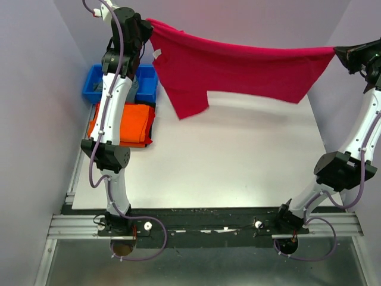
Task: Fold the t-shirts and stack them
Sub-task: Fold the flattened tshirt in 1/3 of the way
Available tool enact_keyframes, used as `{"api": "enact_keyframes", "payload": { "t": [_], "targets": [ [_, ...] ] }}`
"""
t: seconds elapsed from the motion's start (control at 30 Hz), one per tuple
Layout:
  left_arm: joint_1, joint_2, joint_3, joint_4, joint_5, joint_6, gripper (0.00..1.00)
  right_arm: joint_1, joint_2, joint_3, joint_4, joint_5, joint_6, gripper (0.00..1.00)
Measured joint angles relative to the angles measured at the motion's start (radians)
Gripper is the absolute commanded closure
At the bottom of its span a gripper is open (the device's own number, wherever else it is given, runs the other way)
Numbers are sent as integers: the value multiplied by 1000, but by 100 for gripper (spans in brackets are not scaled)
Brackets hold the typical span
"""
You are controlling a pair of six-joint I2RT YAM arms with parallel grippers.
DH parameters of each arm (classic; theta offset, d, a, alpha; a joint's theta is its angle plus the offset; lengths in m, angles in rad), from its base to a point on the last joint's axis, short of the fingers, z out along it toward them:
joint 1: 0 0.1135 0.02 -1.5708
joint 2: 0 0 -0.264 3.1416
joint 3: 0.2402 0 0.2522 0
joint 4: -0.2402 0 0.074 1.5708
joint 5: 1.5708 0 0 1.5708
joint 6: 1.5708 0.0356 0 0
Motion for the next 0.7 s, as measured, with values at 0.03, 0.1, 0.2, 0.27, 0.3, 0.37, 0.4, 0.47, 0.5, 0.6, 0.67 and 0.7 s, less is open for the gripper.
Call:
{"api": "enact_keyframes", "payload": {
  "t": [0.03, 0.1, 0.2, 0.27, 0.3, 0.37, 0.4, 0.47, 0.5, 0.6, 0.67, 0.7],
  "targets": [
    [1, 0, 1, 24, 5, -3, 100, 0, 8, 15, 8, -4, 2, 99],
    [1, 0, -1, 80, 14, -7, 100, 0, 18, 26, 34, -18, 12, 99],
    [7, -37, -109, 184, 39, -16, 100, 0, 8, -60, 95, -34, 16, 99],
    [16, -100, -279, 260, 67, -21, 100, -1, -9, -174, 135, -37, 11, 99],
    [20, -126, -372, 296, 79, -24, 100, -1, -20, -249, 155, -37, 5, 99],
    [24, -196, -583, 372, 93, -30, 100, -1, -44, -411, 196, -37, -4, 99],
    [25, -234, -701, 401, 98, -33, 100, -1, -53, -493, 214, -37, -8, 99],
    [26, -310, -961, 463, 103, -44, 100, -1, -65, -645, 238, -36, -23, 99],
    [26, -340, -1062, 470, 104, -48, 100, -1, -66, -710, 245, -35, -28, 99],
    [24, -431, -1357, 528, 110, -69, 100, -7, -83, -887, 263, -20, -46, 99],
    [24, -501, -1527, 558, 113, -89, 100, -13, -119, -1001, 278, -6, -55, 99],
    [22, -550, -1619, 583, 117, -101, 100, -16, -145, -1060, 286, 2, -60, 99]
  ]
}}
